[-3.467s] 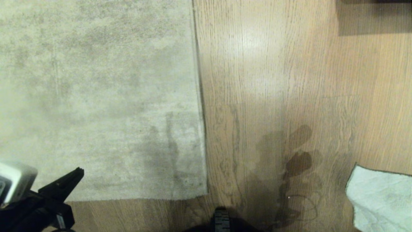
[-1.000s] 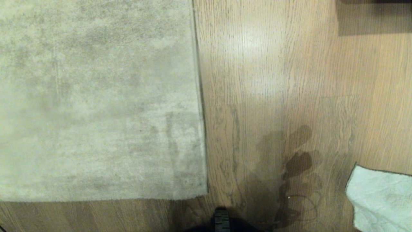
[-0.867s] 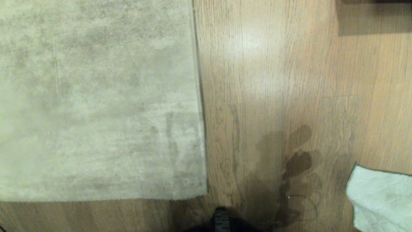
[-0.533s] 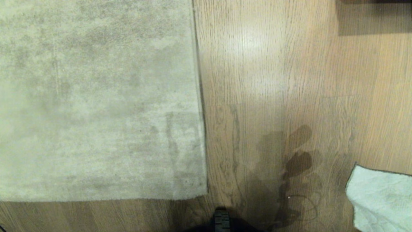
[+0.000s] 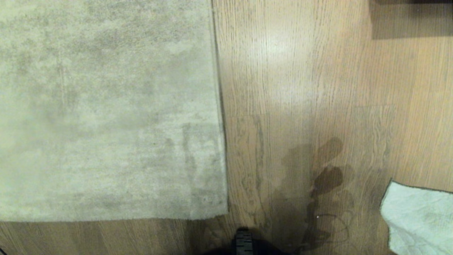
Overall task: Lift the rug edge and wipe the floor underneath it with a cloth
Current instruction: Put down the rag
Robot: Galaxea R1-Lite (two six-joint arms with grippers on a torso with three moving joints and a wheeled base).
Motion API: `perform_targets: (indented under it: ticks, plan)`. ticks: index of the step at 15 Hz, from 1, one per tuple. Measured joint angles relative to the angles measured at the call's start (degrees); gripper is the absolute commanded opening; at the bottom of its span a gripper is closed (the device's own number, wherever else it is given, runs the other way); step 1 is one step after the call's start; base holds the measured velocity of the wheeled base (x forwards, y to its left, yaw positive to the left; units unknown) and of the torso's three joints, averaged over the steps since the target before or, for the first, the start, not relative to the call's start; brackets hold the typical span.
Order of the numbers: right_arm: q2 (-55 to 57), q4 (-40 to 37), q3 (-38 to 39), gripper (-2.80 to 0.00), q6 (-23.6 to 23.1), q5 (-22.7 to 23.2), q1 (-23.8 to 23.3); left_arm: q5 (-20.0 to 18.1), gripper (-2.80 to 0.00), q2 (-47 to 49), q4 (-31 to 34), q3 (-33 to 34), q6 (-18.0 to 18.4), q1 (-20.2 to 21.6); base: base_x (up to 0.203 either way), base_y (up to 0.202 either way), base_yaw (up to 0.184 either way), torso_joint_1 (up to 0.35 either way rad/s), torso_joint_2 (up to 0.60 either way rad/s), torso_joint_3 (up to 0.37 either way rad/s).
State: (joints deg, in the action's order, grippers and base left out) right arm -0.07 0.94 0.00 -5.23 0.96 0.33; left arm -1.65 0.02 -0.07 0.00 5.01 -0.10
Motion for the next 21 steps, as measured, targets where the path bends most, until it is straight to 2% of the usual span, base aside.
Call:
perform_targets:
  ticks: [21]
  plan:
    - [0.00,0.00,0.00,-2.80,0.00,-0.01,0.00,0.77,-2.80,-0.02,0.07,0.00,-1.16,-0.01,0.000,0.000,0.000,0.000,0.00,0.000]
